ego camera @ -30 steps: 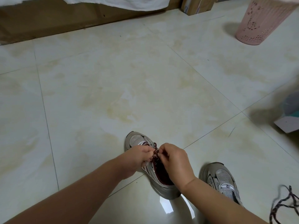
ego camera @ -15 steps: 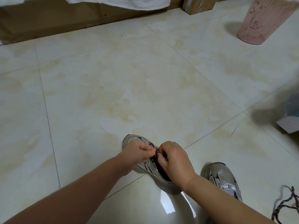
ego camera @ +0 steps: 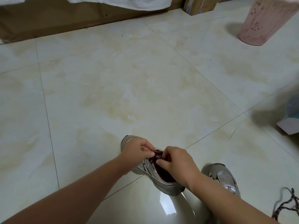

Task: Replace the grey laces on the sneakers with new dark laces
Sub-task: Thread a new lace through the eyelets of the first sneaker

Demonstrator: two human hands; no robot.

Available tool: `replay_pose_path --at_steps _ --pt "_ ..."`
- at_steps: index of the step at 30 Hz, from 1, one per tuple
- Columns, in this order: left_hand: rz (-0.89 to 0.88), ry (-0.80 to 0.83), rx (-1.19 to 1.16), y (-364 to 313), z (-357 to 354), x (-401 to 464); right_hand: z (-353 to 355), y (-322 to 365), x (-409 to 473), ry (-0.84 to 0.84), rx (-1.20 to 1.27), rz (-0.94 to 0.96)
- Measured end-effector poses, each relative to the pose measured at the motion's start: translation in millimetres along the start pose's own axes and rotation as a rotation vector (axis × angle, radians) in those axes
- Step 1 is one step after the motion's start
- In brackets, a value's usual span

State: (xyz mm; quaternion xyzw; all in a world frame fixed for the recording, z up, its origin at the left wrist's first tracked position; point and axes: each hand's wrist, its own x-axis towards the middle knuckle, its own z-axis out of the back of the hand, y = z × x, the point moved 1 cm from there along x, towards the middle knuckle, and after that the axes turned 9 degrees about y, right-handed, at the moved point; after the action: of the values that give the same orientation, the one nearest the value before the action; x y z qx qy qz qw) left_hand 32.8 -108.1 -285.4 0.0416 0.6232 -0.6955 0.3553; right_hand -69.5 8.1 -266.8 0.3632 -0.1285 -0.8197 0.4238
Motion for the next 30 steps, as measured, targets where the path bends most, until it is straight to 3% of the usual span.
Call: replay_pose_path --at_steps 3,7,10,12,15,17,19,24,30 --pt "0.002 0.016 0.032 -0.9 -0.1 -1.8 3.7 1.5 1.1 0.016 -0.100 0.014" --pt "-0.047 -0.070 0.157 -0.2 2.8 1.1 10.5 12.7 3.8 0.084 -0.472 0.050" --pt "-0.092 -0.096 0.234 -0.8 0.0 2.3 10.8 22.1 1.1 0.118 -0.559 0.040" --pt "-0.084 -0.089 0.217 -1.5 -0.5 2.5 8.7 22.2 -0.2 0.072 -0.399 0.009" --pt "-0.062 -0.061 0.117 -1.3 0.9 1.4 3.6 15.0 0.2 0.029 0.327 -0.171" --pt "-0.065 -0.041 0.119 -1.5 1.2 -1.1 3.9 9.8 0.2 0.011 0.582 -0.213" --pt "-0.070 -0.037 0.165 -2.1 2.1 -2.1 9.5 6.8 0.6 0.000 0.401 -0.132" --pt "-0.114 -0.069 0.315 -0.9 4.1 0.3 22.3 14.3 -5.9 0.163 -0.366 0.012" --pt "-0.190 -0.092 0.527 -3.3 4.4 1.8 22.2 21.2 -8.4 0.143 -0.569 0.072"
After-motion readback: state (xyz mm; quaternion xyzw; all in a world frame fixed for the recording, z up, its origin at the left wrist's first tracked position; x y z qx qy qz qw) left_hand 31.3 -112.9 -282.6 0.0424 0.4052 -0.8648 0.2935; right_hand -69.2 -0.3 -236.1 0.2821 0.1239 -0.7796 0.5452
